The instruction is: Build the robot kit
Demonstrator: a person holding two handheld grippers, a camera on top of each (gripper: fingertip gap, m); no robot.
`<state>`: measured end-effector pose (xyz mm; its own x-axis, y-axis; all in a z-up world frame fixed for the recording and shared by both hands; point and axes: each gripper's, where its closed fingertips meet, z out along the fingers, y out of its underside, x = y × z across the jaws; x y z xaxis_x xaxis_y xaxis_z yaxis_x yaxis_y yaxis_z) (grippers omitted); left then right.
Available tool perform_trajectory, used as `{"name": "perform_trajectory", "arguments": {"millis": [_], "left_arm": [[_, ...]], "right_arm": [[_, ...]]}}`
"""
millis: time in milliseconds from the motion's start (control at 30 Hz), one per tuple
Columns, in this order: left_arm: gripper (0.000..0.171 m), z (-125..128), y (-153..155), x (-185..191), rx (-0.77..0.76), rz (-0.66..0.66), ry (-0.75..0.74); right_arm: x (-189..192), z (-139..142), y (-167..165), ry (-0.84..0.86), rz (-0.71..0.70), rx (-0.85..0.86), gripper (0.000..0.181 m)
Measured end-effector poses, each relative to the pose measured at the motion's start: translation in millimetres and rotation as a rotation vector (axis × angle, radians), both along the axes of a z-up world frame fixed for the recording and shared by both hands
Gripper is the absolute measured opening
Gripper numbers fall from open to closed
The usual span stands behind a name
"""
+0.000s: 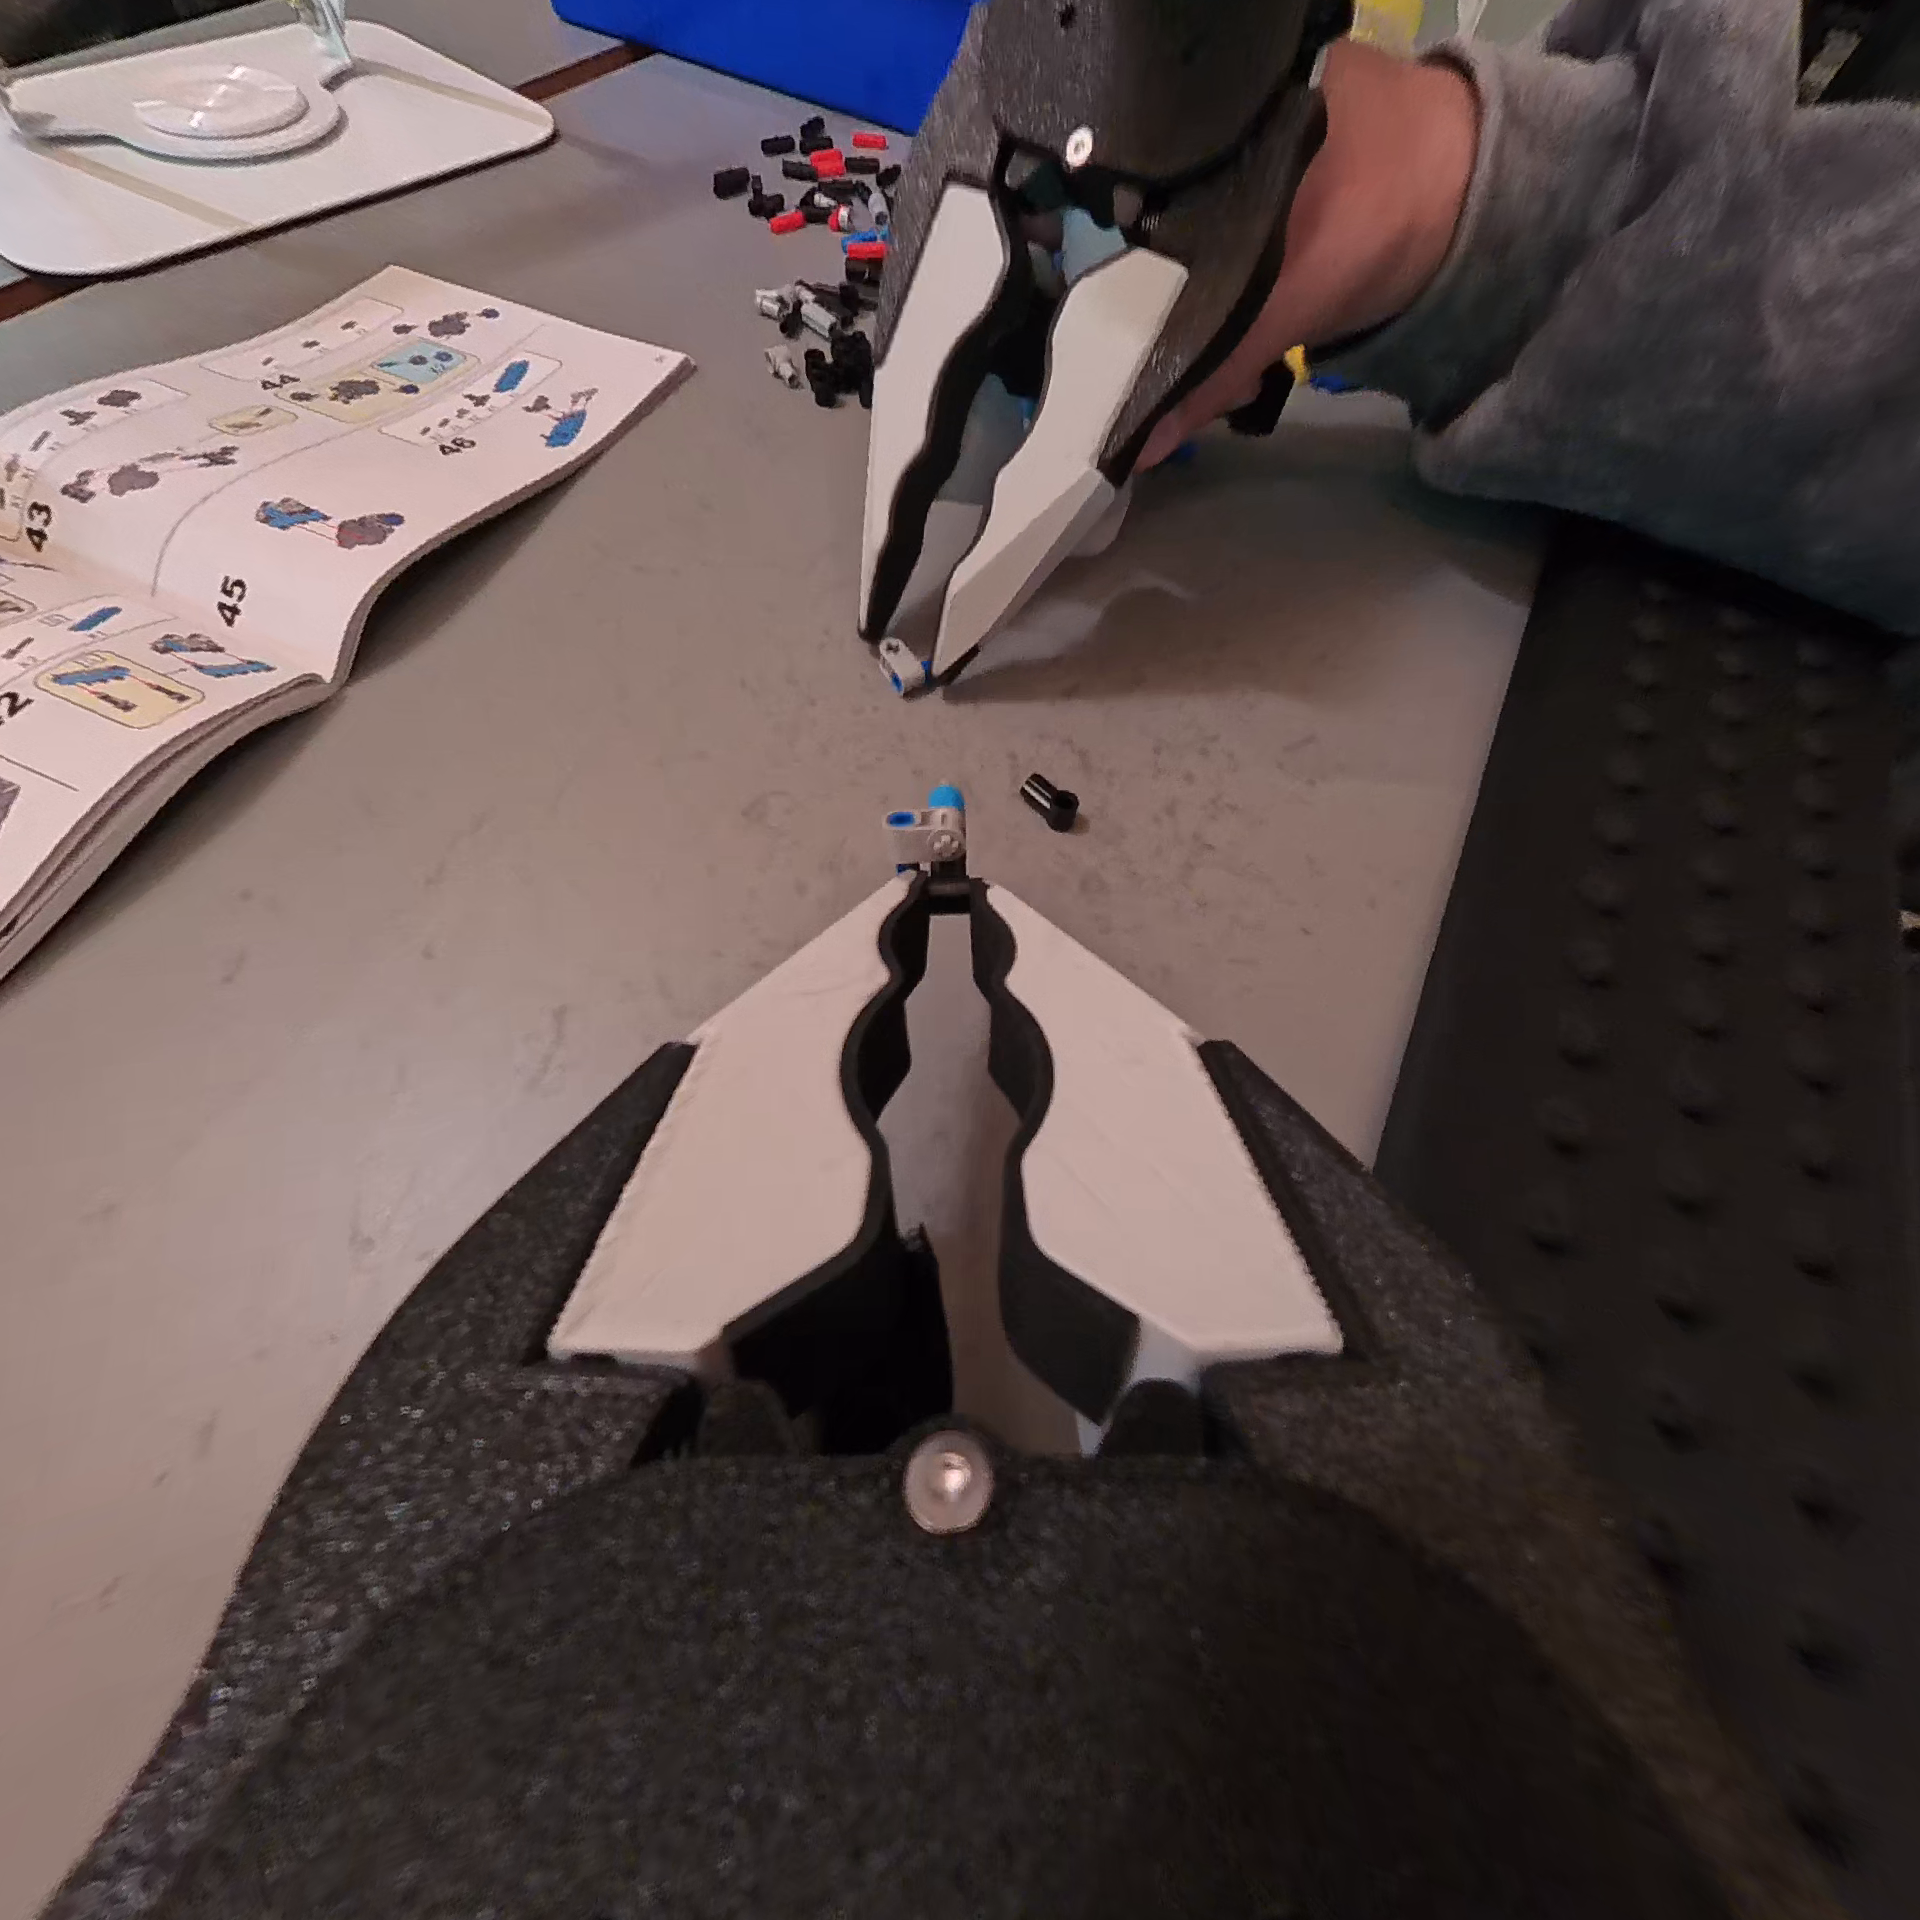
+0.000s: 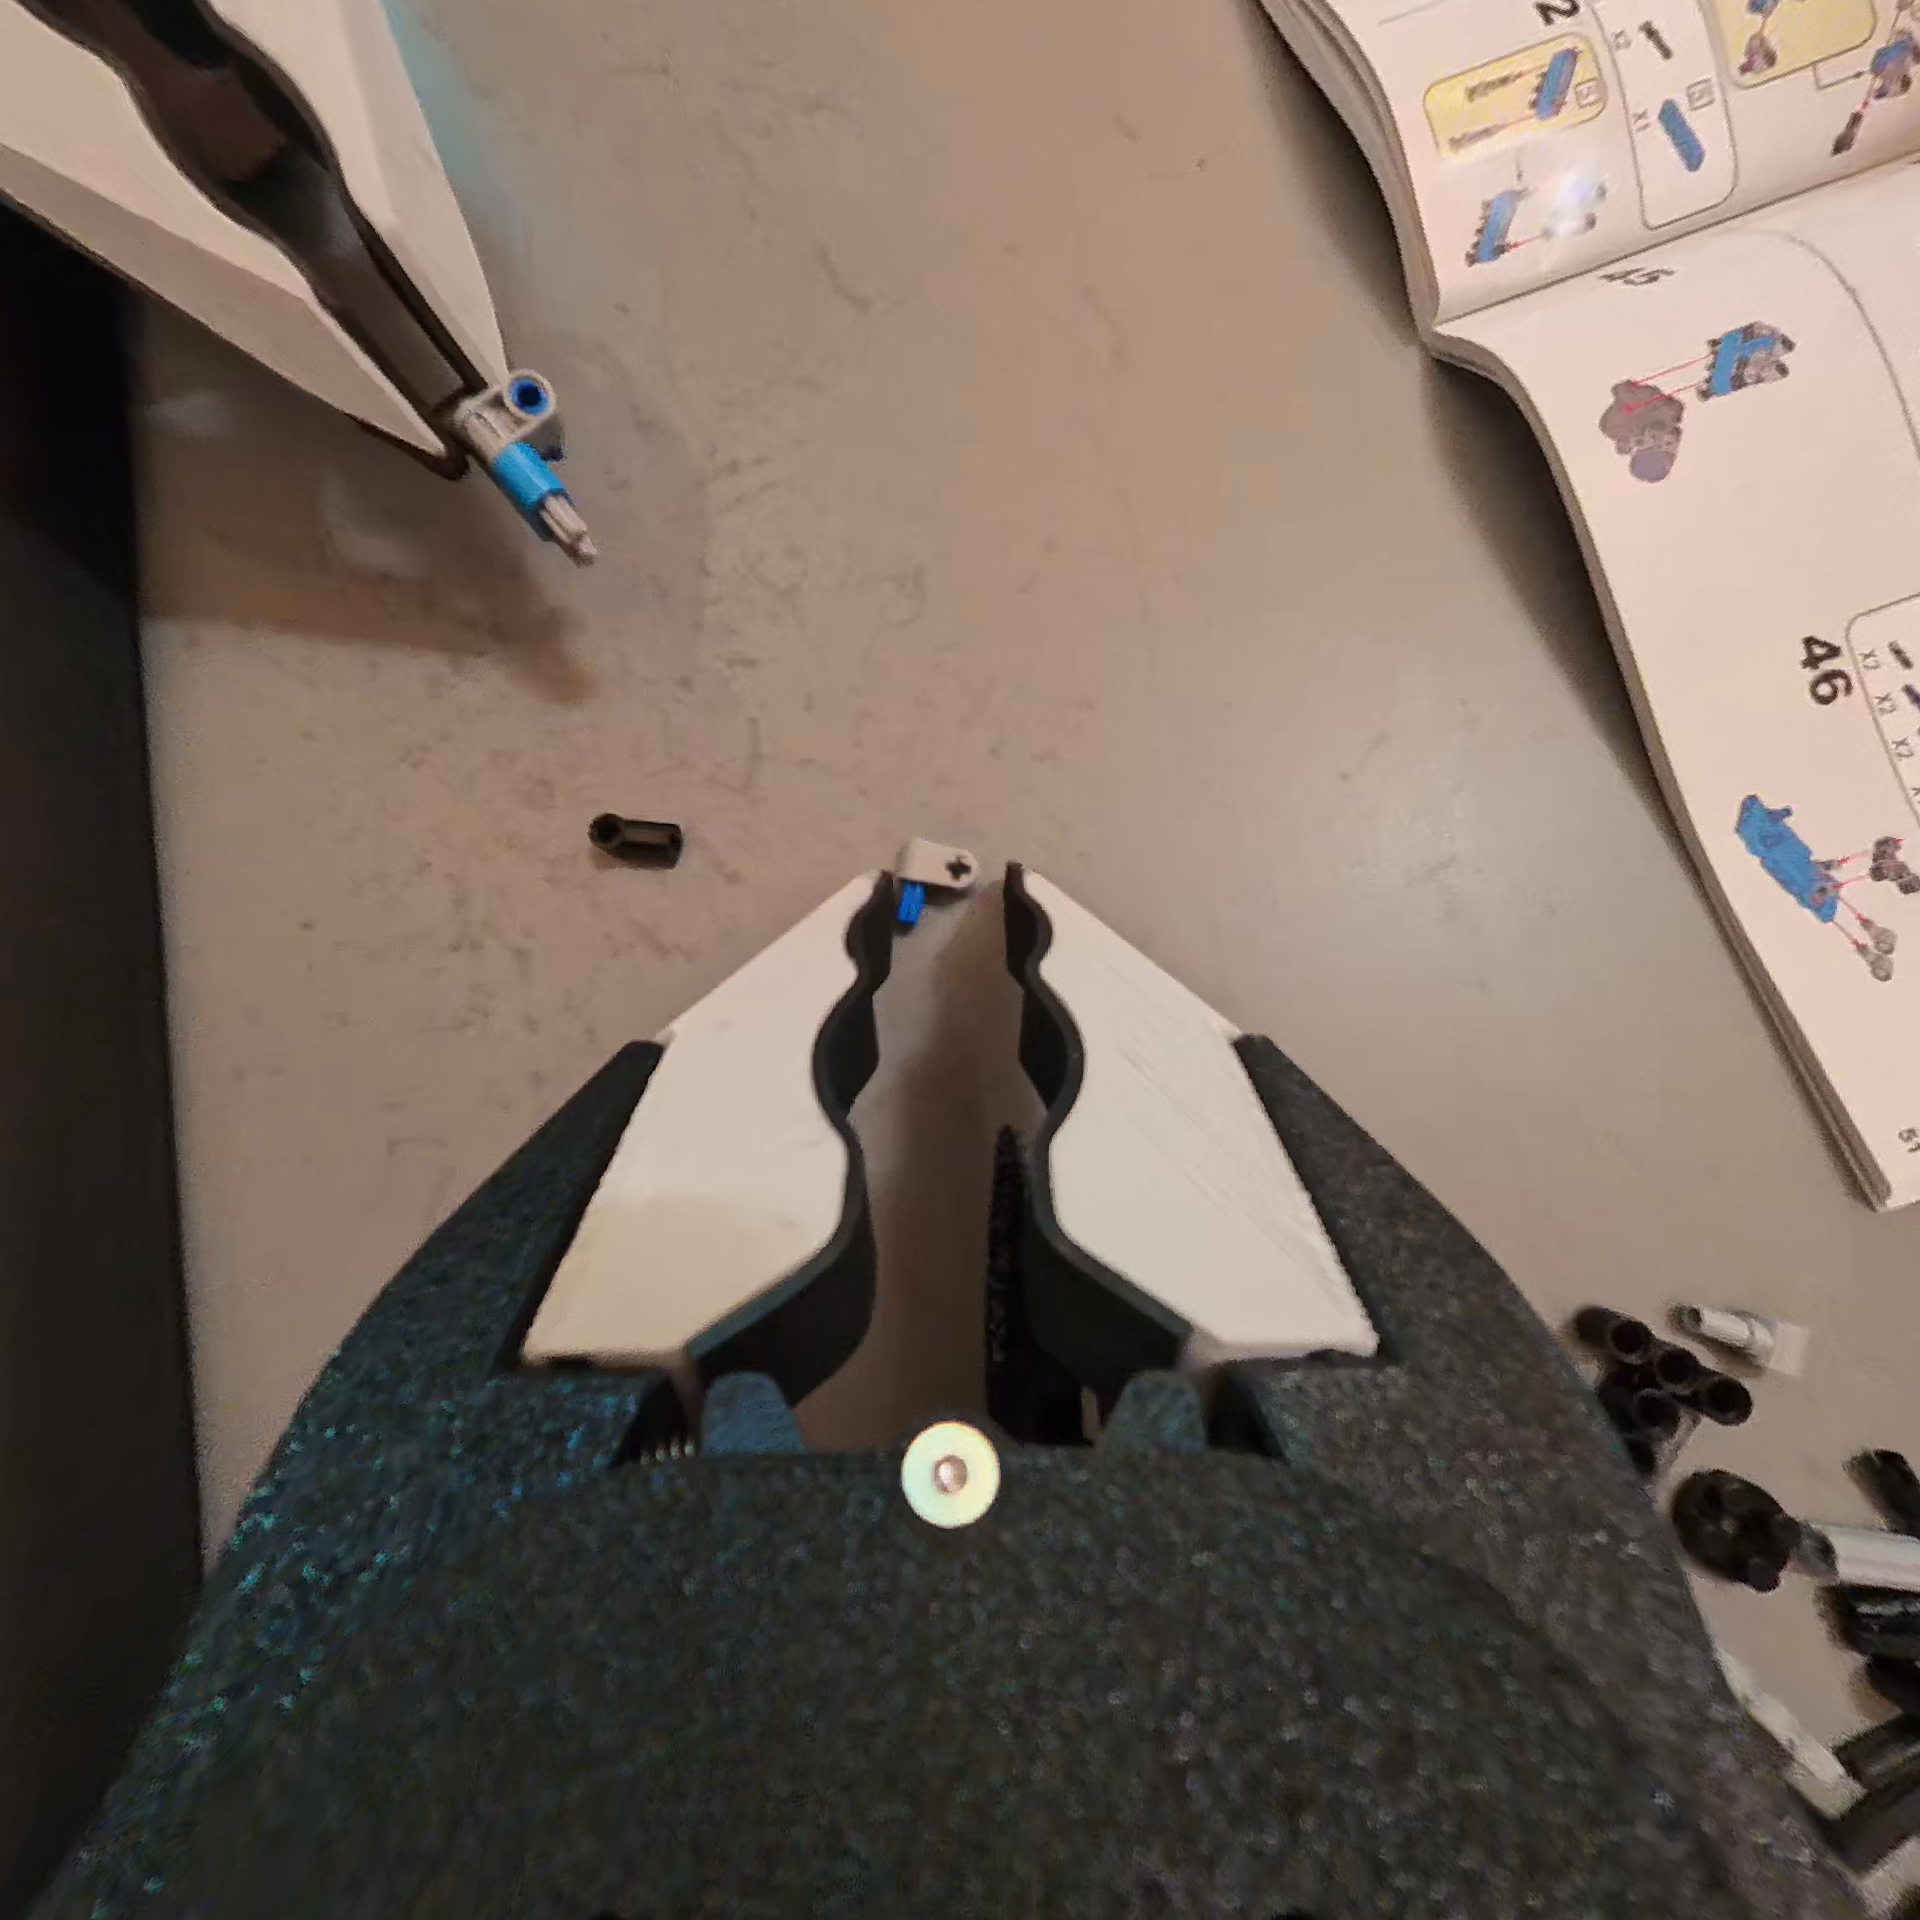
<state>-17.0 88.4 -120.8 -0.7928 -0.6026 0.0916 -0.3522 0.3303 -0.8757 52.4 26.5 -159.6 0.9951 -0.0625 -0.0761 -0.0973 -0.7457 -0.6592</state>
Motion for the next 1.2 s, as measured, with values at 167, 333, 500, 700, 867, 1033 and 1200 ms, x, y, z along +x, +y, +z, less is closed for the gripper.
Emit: {"name": "perform_trajectory", "arguments": {"millis": [167, 333, 500, 700, 867, 1033, 1200], "left_arm": [[0.006, 8, -1, -1, -0.036, -0.008, -0.032], [0.006, 29, -3, -3, -0.182, -0.027, -0.05], [0.006, 59, 7, -1, -0.341, -0.009, -0.124], [0.006, 67, 6, -4, -0.391, -0.031, -0.133], [0.006, 72, 6, -6, -0.458, -0.055, -0.1], [0.006, 79, 6, -11, -0.541, -0.087, -0.053], [0.006, 81, 8, -11, -0.555, -0.084, -0.061]], "right_arm": [[-4, -3, 7, 0.015, 0.011, 0.003, 0.015], [-18, 40, 26, 0.158, 0.013, 0.258, 0.015], [-46, 103, 46, 0.61, 0.042, 0.594, 0.014], [-52, 117, 58, 0.798, 0.027, 0.701, 0.014], [-58, 117, 61, 0.757, 0.051, 0.697, 0.014], [-64, 123, 59, 0.754, 0.099, 0.724, 0.014], [-69, 128, 59, 0.743, 0.133, 0.738, 0.014]]}}
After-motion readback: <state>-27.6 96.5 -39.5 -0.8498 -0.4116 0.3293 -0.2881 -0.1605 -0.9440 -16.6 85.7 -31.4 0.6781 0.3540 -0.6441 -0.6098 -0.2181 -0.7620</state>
